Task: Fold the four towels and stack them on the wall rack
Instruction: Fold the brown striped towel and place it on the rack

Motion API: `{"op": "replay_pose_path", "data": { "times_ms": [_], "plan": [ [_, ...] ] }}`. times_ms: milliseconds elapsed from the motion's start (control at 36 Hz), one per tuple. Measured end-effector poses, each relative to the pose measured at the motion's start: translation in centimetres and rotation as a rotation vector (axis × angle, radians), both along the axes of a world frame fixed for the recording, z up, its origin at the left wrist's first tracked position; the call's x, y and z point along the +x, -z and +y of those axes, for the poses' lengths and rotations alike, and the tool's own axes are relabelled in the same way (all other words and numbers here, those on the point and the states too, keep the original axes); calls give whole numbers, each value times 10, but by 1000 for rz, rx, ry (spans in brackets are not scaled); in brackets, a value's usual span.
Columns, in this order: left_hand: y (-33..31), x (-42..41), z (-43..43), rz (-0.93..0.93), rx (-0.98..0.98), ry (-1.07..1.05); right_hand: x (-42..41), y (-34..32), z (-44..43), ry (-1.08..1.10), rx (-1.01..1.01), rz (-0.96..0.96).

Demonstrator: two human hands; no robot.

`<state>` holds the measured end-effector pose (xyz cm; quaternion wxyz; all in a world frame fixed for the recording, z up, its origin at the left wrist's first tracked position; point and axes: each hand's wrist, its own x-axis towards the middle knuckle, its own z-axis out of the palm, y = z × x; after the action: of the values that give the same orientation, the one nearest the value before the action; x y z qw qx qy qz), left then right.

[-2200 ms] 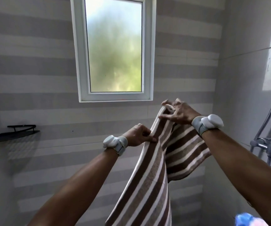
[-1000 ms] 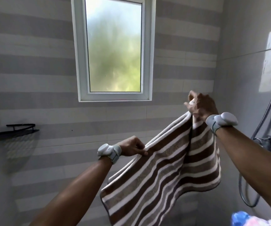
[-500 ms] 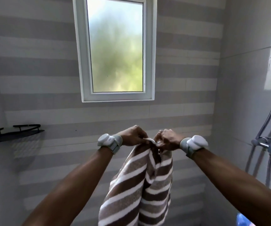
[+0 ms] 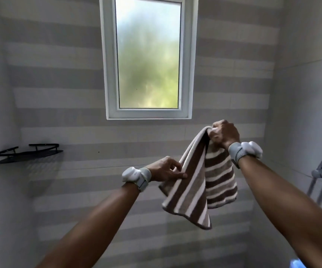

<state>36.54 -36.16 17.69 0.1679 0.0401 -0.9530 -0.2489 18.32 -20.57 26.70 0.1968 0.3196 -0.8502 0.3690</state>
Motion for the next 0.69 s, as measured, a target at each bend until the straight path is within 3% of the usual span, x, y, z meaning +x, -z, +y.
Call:
{"op": "replay_pose_path", "data": {
  "times_ms": [83,167,222,389,556,694],
  "plan": [
    [6,-4,6,-33,43,1,-17,-2,8,117,-104,-67],
    [3,-10,9,-59,282,58,-27,1,15,216,-136,-112],
    [-1,-12,12,-33,365,83,-29,5,15,232,-109,-125],
    [-12,-13,20,137,361,101,-29,36,19,161,81,-112],
    [-27,-18,29,277,476,176,-29,79,13,-164,358,-182],
    [-20,-31,23,283,587,37,-24,80,14,-491,174,-213]
  ]
}}
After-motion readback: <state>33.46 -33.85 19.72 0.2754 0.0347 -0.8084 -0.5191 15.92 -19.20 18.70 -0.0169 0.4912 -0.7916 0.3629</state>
